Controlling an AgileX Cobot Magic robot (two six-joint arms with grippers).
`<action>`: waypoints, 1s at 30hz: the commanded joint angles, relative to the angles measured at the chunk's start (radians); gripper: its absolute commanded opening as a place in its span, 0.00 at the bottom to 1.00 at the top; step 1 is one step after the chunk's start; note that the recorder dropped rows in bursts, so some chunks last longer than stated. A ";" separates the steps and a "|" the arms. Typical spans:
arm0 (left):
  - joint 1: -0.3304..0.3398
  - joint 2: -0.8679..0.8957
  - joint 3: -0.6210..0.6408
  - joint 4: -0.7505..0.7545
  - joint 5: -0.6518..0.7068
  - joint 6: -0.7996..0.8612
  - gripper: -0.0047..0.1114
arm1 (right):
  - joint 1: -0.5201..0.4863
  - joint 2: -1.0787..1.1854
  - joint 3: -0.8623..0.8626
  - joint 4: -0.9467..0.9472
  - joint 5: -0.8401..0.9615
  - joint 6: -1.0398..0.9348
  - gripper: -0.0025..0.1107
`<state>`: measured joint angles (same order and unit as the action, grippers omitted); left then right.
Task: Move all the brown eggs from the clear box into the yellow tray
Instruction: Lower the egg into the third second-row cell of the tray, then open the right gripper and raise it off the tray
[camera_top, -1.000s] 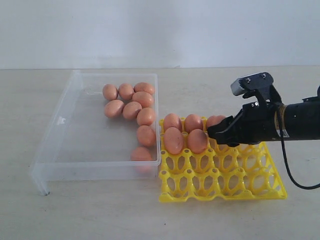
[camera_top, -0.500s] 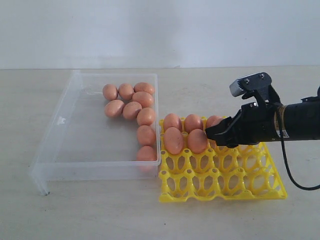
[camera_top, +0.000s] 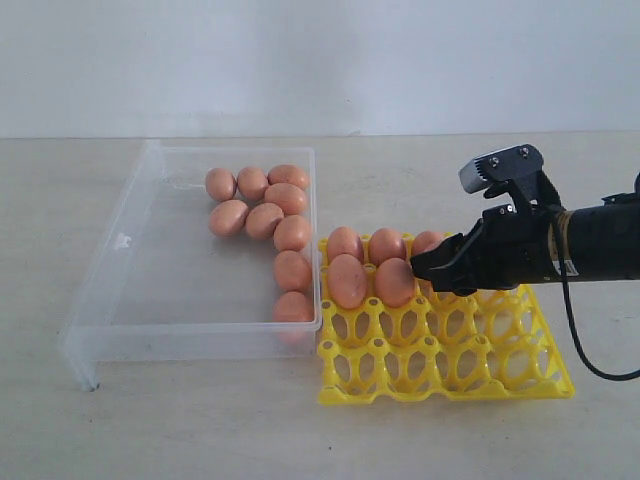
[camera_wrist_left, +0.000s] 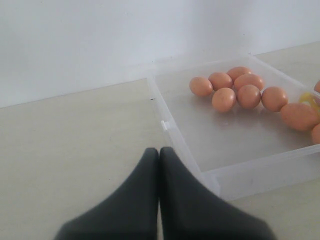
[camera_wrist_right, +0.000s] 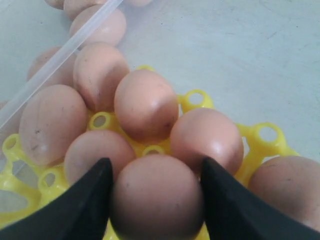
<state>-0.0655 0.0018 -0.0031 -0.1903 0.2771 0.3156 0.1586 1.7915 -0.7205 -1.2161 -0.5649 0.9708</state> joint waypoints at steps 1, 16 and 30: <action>-0.002 -0.002 0.003 -0.007 -0.017 -0.009 0.00 | -0.009 0.000 -0.006 -0.001 -0.006 -0.001 0.48; -0.002 -0.002 0.003 -0.007 -0.017 -0.009 0.00 | -0.009 0.000 -0.006 -0.007 0.014 -0.001 0.65; -0.002 -0.002 0.003 -0.007 -0.017 -0.009 0.00 | -0.007 -0.357 -0.116 -0.056 -0.372 0.420 0.03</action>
<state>-0.0655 0.0018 -0.0031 -0.1903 0.2771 0.3156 0.1570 1.5154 -0.7820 -1.2505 -0.8992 1.3501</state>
